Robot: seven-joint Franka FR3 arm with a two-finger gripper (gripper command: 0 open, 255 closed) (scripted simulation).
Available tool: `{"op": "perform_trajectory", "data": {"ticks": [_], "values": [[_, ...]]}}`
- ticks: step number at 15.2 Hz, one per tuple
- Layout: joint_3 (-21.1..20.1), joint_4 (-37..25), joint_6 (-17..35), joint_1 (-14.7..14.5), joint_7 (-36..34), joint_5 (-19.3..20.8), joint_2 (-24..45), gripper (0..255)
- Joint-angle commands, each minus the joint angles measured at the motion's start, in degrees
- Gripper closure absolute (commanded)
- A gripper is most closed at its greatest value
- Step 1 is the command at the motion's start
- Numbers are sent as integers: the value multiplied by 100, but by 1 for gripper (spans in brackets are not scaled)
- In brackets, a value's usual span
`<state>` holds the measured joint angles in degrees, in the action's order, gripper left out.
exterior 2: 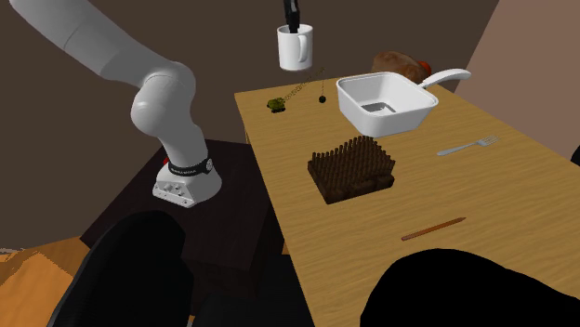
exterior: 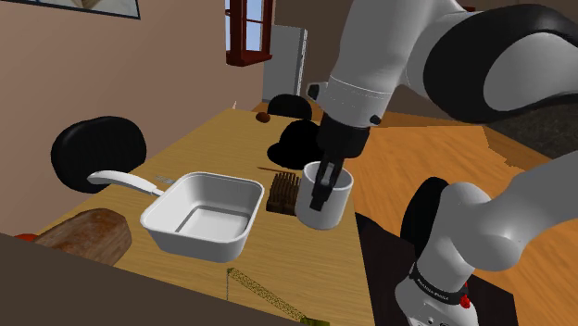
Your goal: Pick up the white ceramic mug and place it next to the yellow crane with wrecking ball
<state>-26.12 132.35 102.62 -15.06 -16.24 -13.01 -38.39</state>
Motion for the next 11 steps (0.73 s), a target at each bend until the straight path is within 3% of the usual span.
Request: {"op": "perform_trajectory", "data": {"ticks": [1,11], "values": [[-270,-215,2,-21,-296,-59,176,255],[-1818,-1488,81,128,-1890,44,1349,255]]}}
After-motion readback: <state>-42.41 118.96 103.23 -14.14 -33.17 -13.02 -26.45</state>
